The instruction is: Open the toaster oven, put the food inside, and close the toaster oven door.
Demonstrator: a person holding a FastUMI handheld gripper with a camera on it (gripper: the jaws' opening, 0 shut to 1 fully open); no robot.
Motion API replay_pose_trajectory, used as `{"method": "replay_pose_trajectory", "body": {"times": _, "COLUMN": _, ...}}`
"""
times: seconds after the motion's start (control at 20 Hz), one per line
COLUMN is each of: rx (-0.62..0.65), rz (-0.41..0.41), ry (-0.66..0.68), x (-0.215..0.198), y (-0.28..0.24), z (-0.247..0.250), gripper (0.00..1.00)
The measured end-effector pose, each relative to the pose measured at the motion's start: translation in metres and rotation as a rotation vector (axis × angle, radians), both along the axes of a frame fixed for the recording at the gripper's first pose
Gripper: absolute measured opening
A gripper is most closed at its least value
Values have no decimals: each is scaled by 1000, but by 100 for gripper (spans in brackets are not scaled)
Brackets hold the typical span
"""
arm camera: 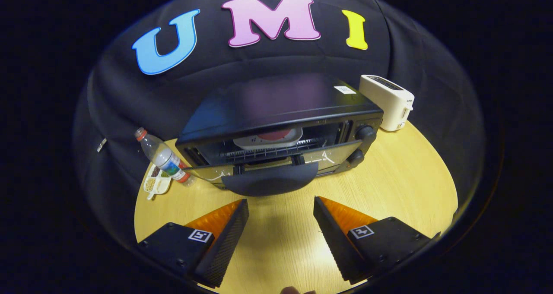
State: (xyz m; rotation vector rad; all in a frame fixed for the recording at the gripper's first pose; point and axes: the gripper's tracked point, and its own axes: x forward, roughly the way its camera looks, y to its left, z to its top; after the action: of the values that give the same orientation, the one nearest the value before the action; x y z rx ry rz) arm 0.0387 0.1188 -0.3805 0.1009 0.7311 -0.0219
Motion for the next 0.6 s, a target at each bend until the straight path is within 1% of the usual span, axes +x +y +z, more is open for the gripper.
{"method": "replay_pose_trajectory", "body": {"times": 0.1, "rx": -4, "rz": 4, "ry": -38, "x": 2, "y": 2, "z": 13, "gripper": 99}}
{"method": "replay_pose_trajectory", "body": {"times": 0.35, "rx": -25, "rz": 7, "ry": -130, "x": 5, "y": -12, "z": 48, "gripper": 99}}
{"method": "replay_pose_trajectory", "body": {"times": 0.6, "rx": -40, "rz": 19, "ry": -240, "x": 3, "y": -30, "z": 99, "gripper": 99}}
